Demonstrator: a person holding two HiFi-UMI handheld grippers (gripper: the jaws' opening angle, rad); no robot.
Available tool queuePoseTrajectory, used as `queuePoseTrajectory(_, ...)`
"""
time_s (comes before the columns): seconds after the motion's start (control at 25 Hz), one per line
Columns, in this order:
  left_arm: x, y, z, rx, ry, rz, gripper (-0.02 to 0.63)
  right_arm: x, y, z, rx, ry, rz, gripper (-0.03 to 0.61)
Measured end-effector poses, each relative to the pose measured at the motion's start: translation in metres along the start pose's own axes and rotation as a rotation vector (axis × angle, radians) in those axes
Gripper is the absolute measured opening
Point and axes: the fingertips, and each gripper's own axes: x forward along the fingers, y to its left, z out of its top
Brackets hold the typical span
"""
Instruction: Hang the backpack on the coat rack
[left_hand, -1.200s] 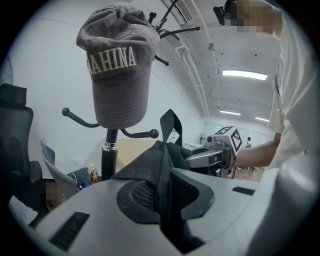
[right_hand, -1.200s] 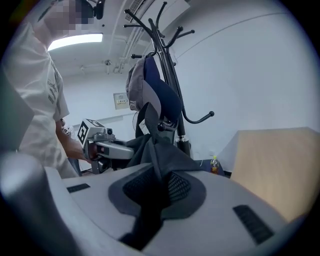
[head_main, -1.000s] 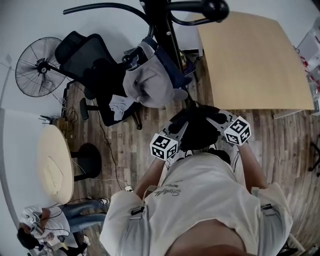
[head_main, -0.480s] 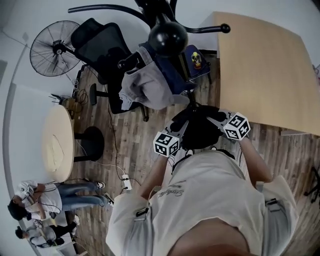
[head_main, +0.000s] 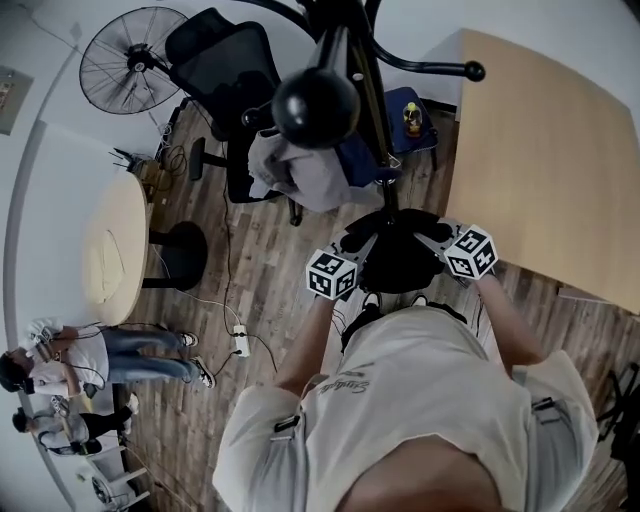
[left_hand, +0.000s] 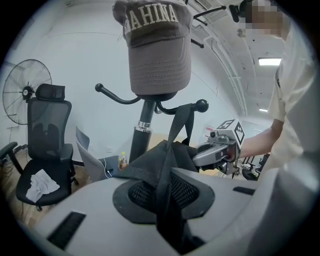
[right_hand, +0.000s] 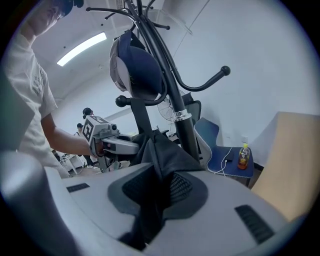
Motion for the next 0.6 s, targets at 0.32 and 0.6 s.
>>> queuePoseTrajectory(0.32, 0.001, 0.01, -0.001, 0.033, 0.049, 0.09, 0.095, 0.002, -0.005, -0.01, -0.188, 0.104, -0.059, 0.095)
queuePoseTrajectory(0.6, -0.014, 0.01, -0.004, 0.008, 0.05, 0.178, 0.112, -0.035, -0.018, 0.0, -0.174, 0.06, -0.197, 0.098)
